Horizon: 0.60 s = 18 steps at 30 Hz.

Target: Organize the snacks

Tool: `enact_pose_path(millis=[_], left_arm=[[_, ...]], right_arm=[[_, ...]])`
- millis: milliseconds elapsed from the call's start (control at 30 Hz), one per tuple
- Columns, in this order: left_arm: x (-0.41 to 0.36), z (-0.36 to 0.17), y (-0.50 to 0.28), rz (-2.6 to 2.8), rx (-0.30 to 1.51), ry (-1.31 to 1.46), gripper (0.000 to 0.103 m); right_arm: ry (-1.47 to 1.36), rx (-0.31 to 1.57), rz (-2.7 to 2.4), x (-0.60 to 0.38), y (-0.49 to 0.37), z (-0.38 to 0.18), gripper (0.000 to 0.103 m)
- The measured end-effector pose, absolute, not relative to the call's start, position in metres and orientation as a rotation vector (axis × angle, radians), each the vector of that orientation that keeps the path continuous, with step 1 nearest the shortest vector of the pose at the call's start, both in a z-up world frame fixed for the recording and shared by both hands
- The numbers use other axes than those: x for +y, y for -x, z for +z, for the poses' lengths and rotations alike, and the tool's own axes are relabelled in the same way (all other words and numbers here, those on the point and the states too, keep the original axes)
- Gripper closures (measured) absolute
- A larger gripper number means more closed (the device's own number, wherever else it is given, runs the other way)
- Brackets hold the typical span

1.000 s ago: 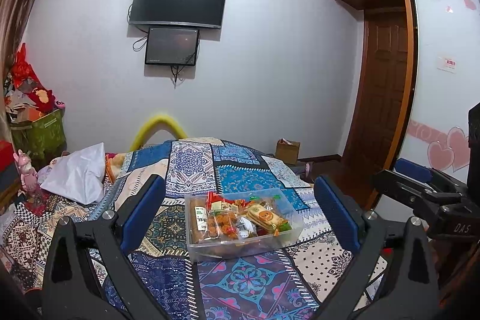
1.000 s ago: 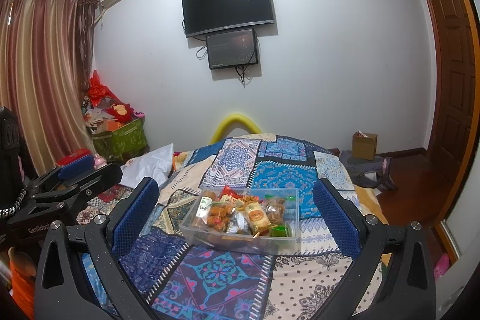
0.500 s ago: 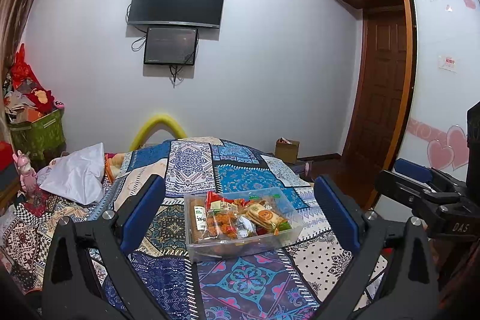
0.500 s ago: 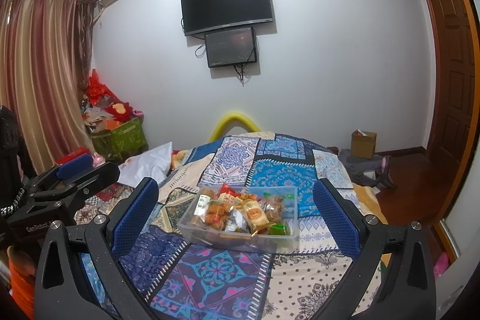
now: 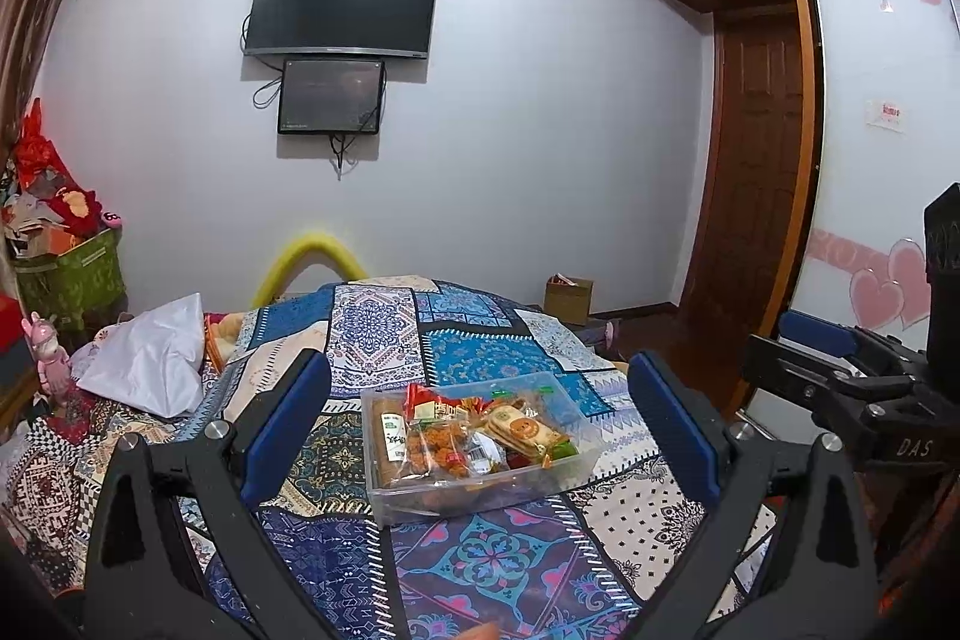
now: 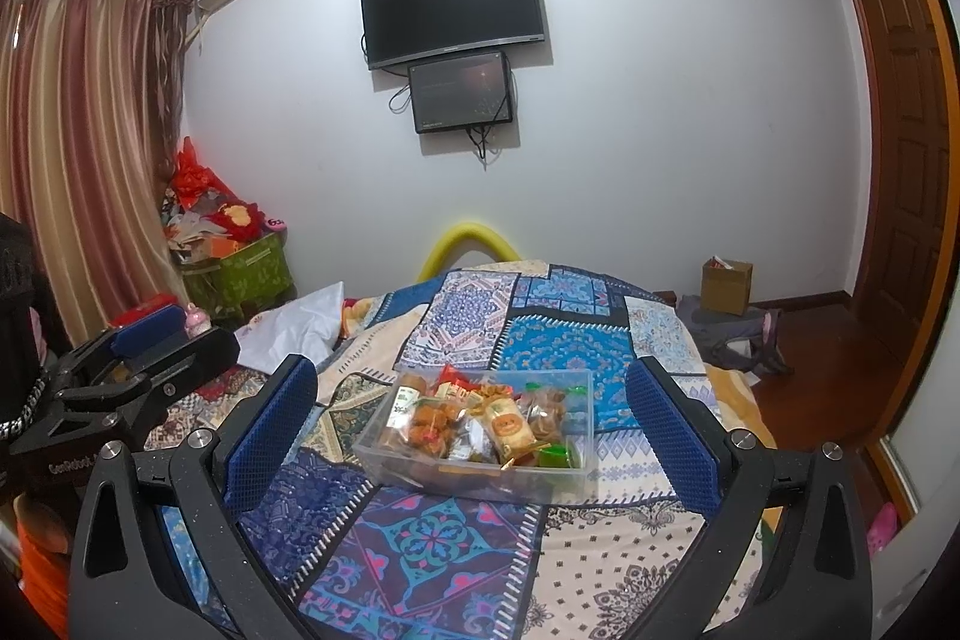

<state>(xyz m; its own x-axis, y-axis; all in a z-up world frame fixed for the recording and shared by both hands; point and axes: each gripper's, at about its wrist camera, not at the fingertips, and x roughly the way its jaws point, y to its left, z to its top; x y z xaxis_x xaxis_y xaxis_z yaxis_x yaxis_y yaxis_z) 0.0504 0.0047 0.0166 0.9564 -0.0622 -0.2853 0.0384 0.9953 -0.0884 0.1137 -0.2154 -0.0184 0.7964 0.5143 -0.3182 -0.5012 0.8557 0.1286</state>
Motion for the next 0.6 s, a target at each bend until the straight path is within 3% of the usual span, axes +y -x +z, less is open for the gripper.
enact_pose_path(millis=[600], left_arm=[[0.0100, 0.0090, -0.0587, -0.071, 0.322, 0.120, 0.003]], right_arm=[[-0.040, 0.371, 0.538, -0.2145, -0.1173, -0.0225, 0.000]])
